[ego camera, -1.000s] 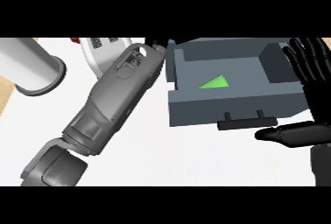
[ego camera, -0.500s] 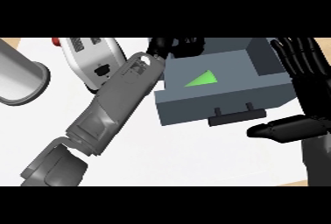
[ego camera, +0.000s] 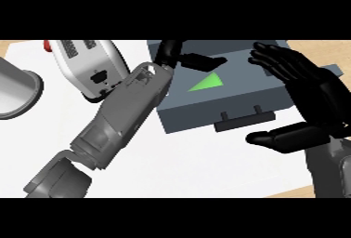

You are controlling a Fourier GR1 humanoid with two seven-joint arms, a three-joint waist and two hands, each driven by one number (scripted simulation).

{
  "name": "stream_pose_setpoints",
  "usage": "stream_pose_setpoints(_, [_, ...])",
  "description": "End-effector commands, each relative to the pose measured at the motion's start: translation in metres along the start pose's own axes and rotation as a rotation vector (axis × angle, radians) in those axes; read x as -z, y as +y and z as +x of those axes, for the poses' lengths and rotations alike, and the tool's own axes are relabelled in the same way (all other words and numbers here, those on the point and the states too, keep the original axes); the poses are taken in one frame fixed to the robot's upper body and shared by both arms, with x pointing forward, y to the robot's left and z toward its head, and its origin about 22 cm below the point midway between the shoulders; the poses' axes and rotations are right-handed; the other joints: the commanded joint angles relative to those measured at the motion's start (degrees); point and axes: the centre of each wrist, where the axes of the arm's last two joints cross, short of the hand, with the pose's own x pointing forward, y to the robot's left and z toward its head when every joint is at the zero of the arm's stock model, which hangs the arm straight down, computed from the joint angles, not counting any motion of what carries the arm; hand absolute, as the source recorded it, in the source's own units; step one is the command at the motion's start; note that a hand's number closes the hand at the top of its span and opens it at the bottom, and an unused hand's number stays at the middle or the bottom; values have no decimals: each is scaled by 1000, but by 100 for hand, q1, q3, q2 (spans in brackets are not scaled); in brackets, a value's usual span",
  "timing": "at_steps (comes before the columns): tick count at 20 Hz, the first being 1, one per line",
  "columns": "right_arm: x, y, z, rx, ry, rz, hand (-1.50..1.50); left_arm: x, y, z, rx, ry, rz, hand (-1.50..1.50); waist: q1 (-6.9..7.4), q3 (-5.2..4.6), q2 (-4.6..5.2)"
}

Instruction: Pick up the cup, place it into the drawer and close the drawer

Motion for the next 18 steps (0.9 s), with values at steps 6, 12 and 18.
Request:
stream_pose_setpoints(6, [11, 20, -5, 9, 133, 429, 150, 2, -2, 13, -204, -167, 75, -150, 155, -12, -50])
stream_pose_setpoints(12, [-6, 25, -5, -237, 320, 519, -150, -2, 2, 0, -222, -169, 148, -150, 497, -8, -161])
stream_pose_setpoints(18, [-40, 34, -35, -483, 433, 465, -150, -8, 7, -14, -273, -154, 158, -150, 944, -1, -236])
